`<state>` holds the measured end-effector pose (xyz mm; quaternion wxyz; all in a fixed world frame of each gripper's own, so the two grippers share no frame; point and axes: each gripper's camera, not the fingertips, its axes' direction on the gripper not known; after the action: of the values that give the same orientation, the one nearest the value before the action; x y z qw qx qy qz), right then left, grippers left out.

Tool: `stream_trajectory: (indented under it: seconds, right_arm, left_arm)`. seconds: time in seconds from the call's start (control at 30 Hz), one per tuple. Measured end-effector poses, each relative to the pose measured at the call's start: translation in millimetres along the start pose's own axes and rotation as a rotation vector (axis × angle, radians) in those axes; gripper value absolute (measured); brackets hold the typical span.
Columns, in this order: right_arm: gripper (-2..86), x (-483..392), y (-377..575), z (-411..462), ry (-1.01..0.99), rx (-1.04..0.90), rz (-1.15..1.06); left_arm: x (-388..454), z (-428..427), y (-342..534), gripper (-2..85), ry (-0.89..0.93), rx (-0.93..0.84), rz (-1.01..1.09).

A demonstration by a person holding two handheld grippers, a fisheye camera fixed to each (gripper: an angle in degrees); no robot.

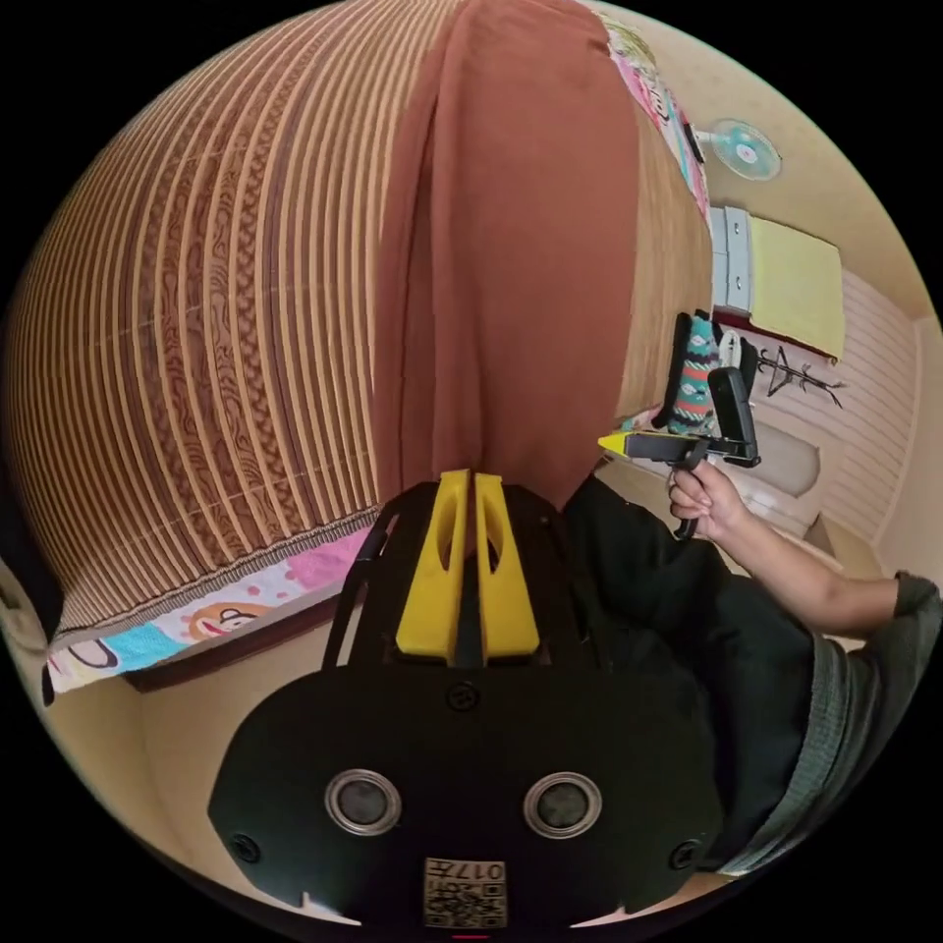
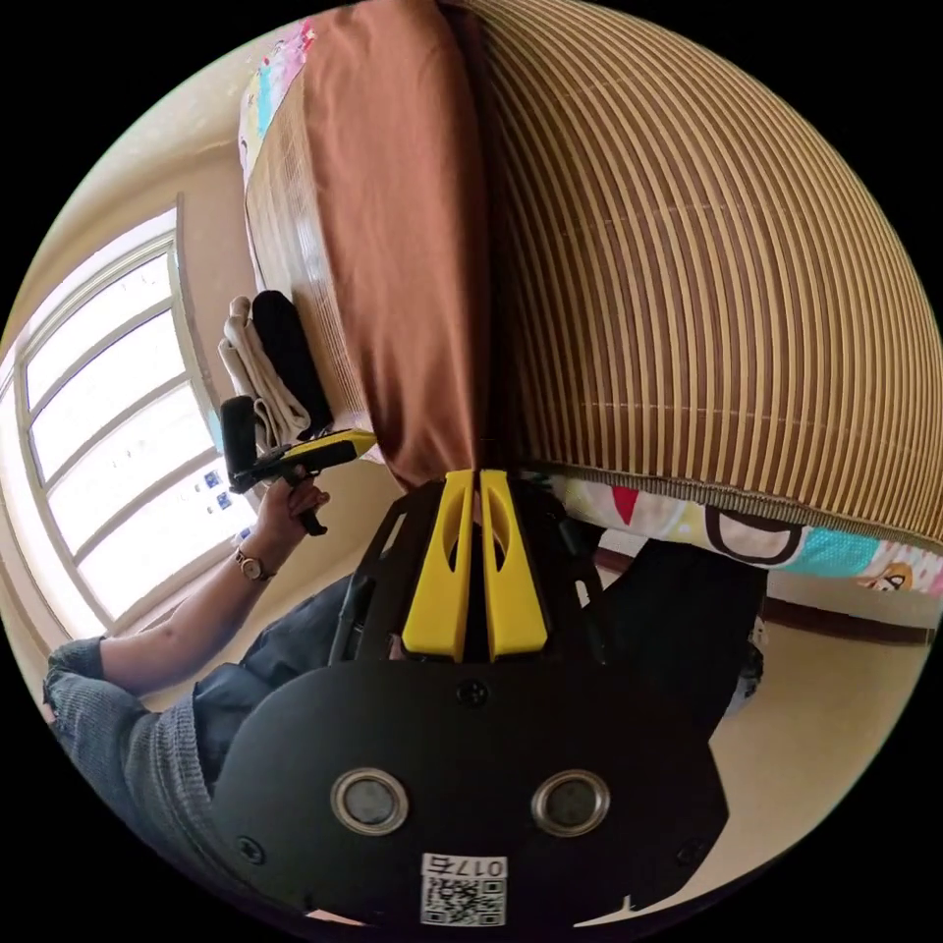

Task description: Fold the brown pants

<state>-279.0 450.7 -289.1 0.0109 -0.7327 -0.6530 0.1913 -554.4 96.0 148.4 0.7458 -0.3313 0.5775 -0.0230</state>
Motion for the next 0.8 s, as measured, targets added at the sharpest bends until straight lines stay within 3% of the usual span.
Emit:
stream_trajectory:
  seconds: [0.2,0.33,0.43,0.57,0.8]
  right_arm:
    - [1.8,-9.4,10.9,-0.7,0.007,0.024,-0.051]
    - [2.2,3.3,1.5,9.3,0.203,0.027,-0.032]
    - [3.4,22.8,-6.2,8.6,0.074,-0.044,0.013]
    - [6.3,36.4,1.0,-10.1,0.090,-0.029,0.000]
    - [6.8,48.1,7.7,-15.7,0.003,0.027,0.050]
  left_arm:
    - [1.5,-40.0,23.9,-0.9,0.046,0.100,-0.011]
    - [-16.5,-2.9,22.1,-0.8,-0.134,-0.012,-0.140]
    - [-27.8,-3.1,26.2,-0.1,0.004,0.093,-0.162]
    - [-24.5,-9.2,17.1,5.7,0.081,0.193,-0.124]
    - [-8.1,48.6,-16.9,9.6,-0.016,0.000,-0.048]
